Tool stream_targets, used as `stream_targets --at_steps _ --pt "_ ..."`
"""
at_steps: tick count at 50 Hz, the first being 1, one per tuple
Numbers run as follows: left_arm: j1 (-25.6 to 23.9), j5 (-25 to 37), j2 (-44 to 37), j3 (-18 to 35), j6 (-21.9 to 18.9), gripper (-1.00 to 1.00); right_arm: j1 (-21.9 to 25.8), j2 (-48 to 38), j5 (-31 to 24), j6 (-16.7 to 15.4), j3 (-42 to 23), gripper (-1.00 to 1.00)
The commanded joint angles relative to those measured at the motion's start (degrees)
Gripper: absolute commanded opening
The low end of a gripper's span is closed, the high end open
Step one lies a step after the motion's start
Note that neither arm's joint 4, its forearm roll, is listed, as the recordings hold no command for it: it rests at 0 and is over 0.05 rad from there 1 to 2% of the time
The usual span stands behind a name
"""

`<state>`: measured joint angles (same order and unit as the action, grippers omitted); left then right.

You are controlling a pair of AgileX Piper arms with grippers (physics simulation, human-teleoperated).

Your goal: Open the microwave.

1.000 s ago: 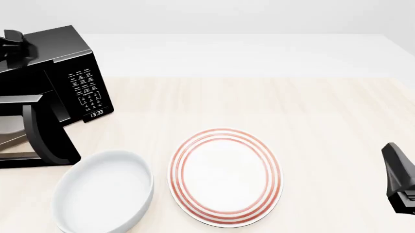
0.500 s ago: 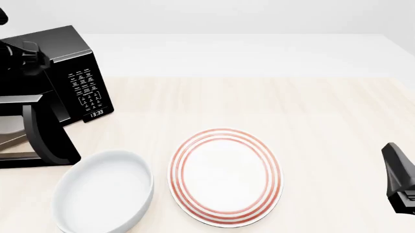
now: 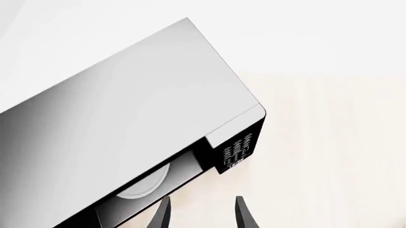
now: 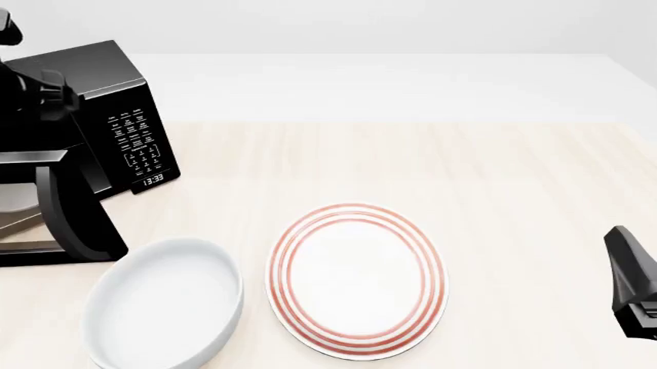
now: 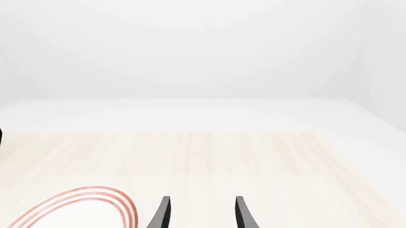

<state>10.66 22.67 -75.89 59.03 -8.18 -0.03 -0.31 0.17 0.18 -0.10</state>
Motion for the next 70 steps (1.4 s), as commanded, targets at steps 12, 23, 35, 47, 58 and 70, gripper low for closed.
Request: stream_targets --at_steps 12,23,35,47,58,70 --pt "1.59 -4.16 -3.90 -2.65 -0.30 1.00 0.00 0.00 0.00 0.00 0.00 1.00" --pt "3.05 -5.15 -4.04 -3.47 -0.87 1.00 -0.01 0.00 0.00 0.00 0.00 1.00" --pt "3.66 -5.94 -4.32 -4.52 -1.75 1.00 0.00 0.00 0.00 0.00 0.00 1.00" --pt "3.92 -6.08 -3.76 -5.23 -2.15 1.00 0.01 0.00 0.00 0.00 0.00 1.00" --pt "3.88 -6.33 -3.38 -6.11 -2.10 1.00 0.01 0.00 0.00 -0.01 0.00 1.00" --pt "4.24 -6.36 -3.20 -6.66 -1.97 1.00 0.00 0.00 0.00 0.00 0.00 1.00"
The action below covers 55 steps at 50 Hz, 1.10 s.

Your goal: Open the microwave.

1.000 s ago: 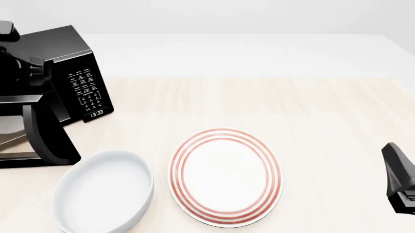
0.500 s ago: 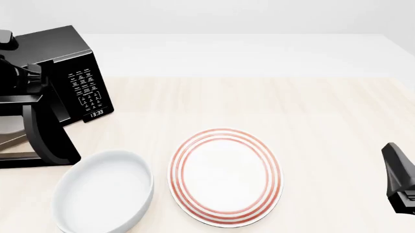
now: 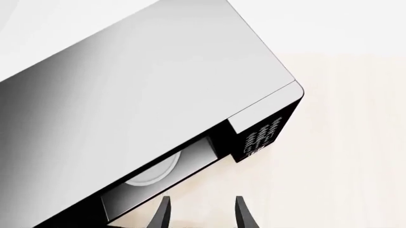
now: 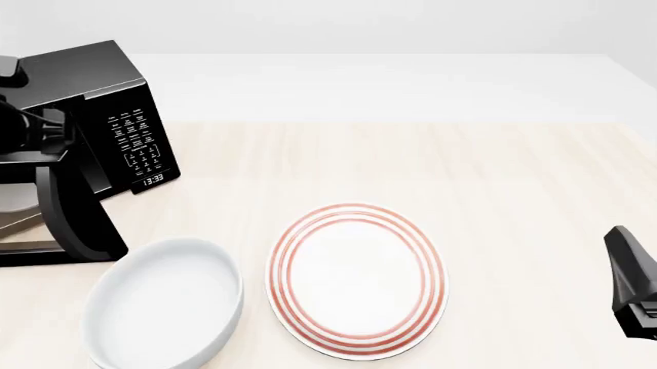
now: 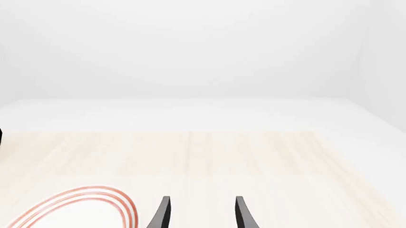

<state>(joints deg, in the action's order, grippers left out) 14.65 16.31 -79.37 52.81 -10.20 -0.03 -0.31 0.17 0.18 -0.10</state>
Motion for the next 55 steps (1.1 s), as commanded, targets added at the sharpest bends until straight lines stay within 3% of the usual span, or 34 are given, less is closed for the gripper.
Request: stream_targets --at_steps 1,55 --pt "0.33 -0.05 0.30 -0.52 0.08 1.00 -0.01 0.00 0.00 -0.02 0.00 1.00" --pt "1.96 1.56 7.33 -6.31 -0.17 1.00 -0.01 0.00 0.00 0.01 0.00 1.00"
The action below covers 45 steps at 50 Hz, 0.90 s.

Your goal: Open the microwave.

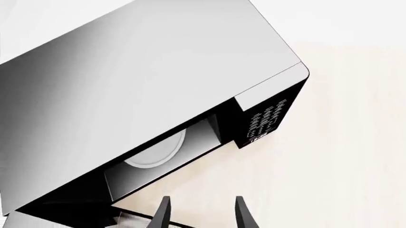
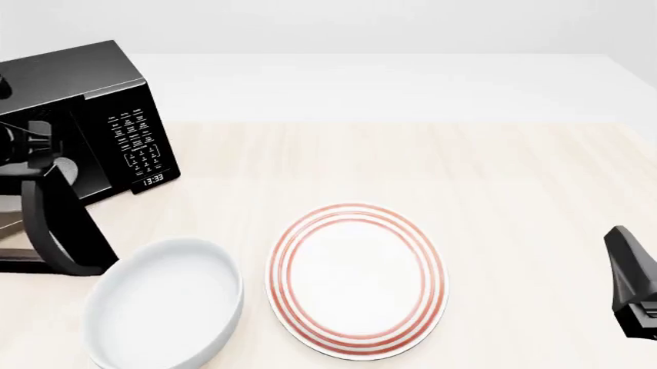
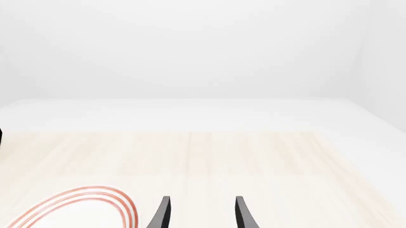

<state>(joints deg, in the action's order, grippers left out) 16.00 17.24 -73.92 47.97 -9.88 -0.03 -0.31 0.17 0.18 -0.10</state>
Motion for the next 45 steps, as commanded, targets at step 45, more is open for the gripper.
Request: stream_targets --at_steps 45 --pt "3.35 1.99 9.56 -8.11 0.52 1.00 -0.01 0.00 0.00 0.00 0.00 1.00"
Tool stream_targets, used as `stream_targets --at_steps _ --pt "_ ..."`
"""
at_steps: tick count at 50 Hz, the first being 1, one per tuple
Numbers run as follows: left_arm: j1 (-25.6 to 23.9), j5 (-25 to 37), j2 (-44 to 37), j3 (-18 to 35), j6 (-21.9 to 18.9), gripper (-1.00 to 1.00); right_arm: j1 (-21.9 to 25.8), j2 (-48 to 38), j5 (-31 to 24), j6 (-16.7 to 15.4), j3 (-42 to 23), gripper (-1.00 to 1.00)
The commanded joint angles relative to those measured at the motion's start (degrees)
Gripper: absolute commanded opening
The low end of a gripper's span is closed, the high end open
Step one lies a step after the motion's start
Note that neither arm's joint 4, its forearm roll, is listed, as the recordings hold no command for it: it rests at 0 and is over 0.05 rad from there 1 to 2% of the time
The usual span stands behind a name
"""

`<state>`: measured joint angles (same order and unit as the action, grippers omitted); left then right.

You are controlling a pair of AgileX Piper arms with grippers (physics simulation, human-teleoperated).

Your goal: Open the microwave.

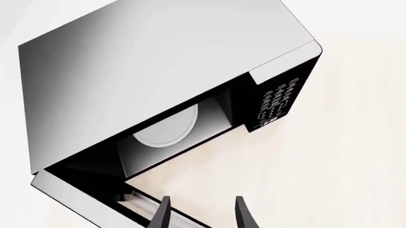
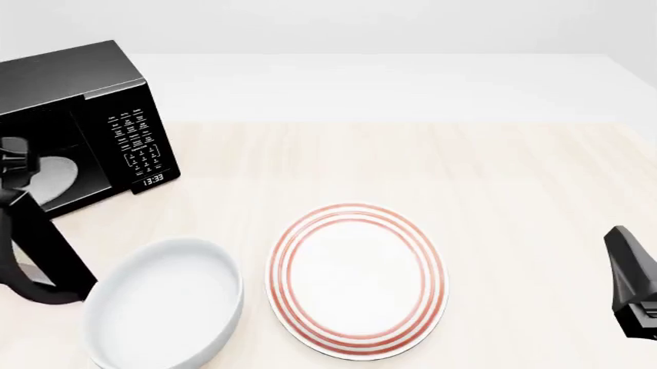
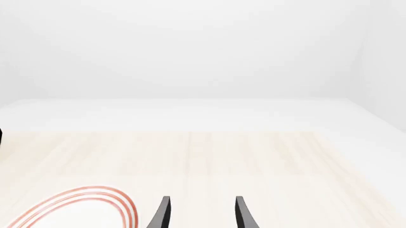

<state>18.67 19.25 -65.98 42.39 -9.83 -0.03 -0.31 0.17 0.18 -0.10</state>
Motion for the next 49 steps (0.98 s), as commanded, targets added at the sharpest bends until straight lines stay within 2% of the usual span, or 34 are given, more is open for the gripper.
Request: stream_targets --at_steps 1,49 --pt "0.86 -0.07 1.80 -2.75 0.38 1.00 0.00 0.00 0.00 -0.01 0.00 1.00" --pt "3.72 2.14 4.69 -5.25 1.11 1.00 0.00 -0.01 0.00 -0.01 0.00 1.00"
